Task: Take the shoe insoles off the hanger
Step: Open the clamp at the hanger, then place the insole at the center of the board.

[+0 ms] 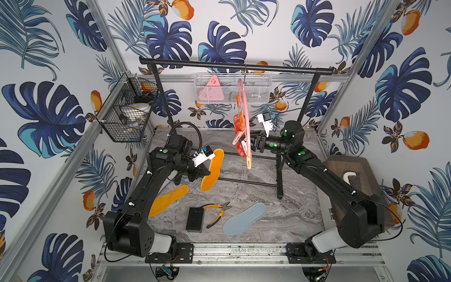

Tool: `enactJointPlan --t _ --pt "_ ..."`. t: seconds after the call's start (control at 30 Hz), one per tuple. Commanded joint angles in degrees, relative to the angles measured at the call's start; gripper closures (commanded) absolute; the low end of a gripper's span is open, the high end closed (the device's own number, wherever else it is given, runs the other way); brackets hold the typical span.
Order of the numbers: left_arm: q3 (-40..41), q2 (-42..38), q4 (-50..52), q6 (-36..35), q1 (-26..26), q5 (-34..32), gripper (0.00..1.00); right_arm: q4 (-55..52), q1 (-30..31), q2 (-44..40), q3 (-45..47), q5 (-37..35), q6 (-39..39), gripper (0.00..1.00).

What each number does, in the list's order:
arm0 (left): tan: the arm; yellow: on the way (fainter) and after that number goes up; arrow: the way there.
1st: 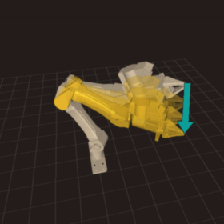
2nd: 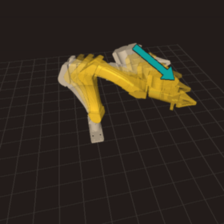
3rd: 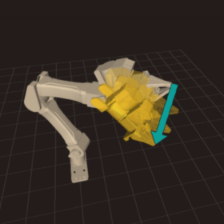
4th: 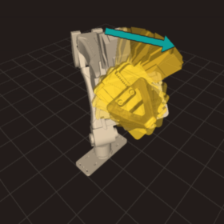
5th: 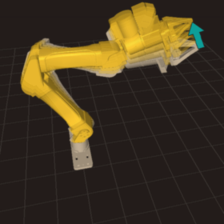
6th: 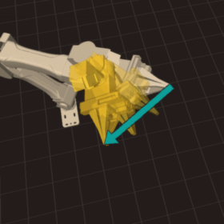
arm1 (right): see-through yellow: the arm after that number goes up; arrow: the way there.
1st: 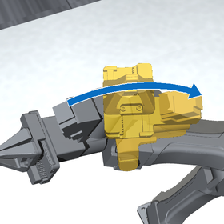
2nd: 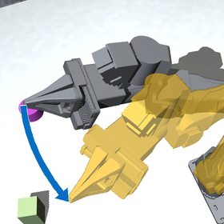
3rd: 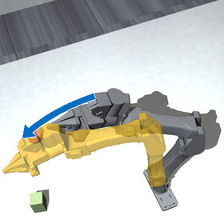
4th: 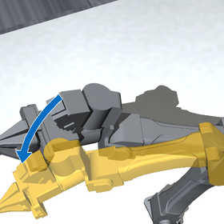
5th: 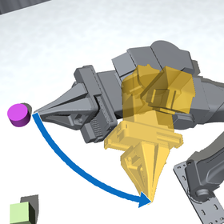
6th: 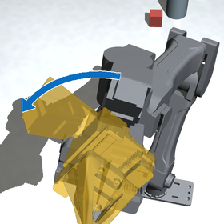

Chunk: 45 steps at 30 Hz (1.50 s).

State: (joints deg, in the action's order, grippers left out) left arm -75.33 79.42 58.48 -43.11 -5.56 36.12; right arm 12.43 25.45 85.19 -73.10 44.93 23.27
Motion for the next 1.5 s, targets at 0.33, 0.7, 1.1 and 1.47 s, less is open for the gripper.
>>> enactJointPlan --t 0.33,0.7,1.1,1.47 --pt "10.86 -7.78 -3.54 3.93 3.28 -22.27 1.0 -9.64 0.13 -15.42 16.14 -20.43 -8.24 0.22" --pt "12.4 -6.92 -3.68 2.75 3.28 -22.91 1.0 -18.0 0.13 -29.86 26.15 -32.16 -12.45 0.21" --pt "10.56 -3.46 -13.31 6.54 -0.38 -25.67 1.0 -22.38 0.12 -45.14 38.85 -41.57 -10.68 0.18" --pt "11.42 -0.14 -11.87 4.24 -5.03 -19.55 1.0 -28.78 0.15 -51.71 41.72 -43.45 -11.52 0.14"
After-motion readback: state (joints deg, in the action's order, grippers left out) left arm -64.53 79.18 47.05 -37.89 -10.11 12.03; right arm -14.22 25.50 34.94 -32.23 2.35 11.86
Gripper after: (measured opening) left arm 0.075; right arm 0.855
